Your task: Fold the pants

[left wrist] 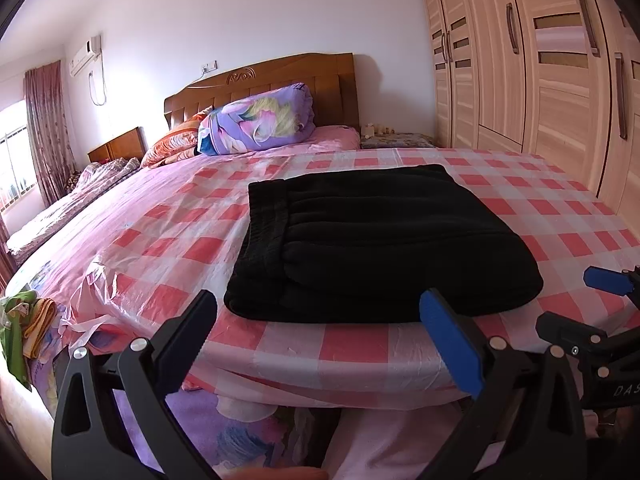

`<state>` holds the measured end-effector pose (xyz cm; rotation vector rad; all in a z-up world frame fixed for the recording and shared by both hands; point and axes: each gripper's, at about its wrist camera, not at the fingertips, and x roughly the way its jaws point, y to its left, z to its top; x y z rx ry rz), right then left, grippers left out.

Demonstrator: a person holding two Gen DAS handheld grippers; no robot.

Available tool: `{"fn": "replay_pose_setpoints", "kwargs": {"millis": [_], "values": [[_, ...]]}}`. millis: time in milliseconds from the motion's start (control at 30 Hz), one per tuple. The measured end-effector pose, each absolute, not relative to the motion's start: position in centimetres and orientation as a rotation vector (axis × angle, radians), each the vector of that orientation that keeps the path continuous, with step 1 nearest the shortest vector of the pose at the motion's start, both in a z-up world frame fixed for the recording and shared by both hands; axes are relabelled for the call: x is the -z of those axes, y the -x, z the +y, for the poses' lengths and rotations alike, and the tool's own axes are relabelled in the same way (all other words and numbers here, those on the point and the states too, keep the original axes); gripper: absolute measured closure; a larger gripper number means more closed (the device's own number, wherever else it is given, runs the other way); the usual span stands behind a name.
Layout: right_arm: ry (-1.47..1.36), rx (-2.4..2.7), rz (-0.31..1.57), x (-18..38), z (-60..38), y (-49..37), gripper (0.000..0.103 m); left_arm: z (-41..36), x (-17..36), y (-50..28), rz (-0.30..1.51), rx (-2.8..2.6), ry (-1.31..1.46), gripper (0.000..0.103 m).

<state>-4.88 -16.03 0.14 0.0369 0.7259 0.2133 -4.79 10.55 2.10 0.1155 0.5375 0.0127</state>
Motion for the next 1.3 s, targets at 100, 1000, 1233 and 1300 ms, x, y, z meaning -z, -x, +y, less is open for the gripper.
{"fn": "replay_pose_setpoints", "kwargs": {"millis": [100, 1000, 1233, 1300], "values": [[-0.038, -0.213, 0.726, -0.13, -16.05, 4.88, 0.004, 10.53, -2.09, 4.79, 0.537, -0.012, -0.116, 0.001], [-0.044, -0.213, 0.731, 0.03, -16.07, 4.96, 0.004, 10.19, -1.6, 4.8, 0.549, -0.004, -0.106, 0.001], [-0.045, -0.214, 0.731, 0.02, -16.1, 4.94, 0.004, 10.07, -1.56, 4.84, 0.551, -0.005, -0.104, 0.001], [-0.045, -0.213, 0.731, 0.02, -16.09, 4.94, 0.004, 10.18, -1.63, 4.81, 0.549, -0.008, -0.106, 0.001]]}}
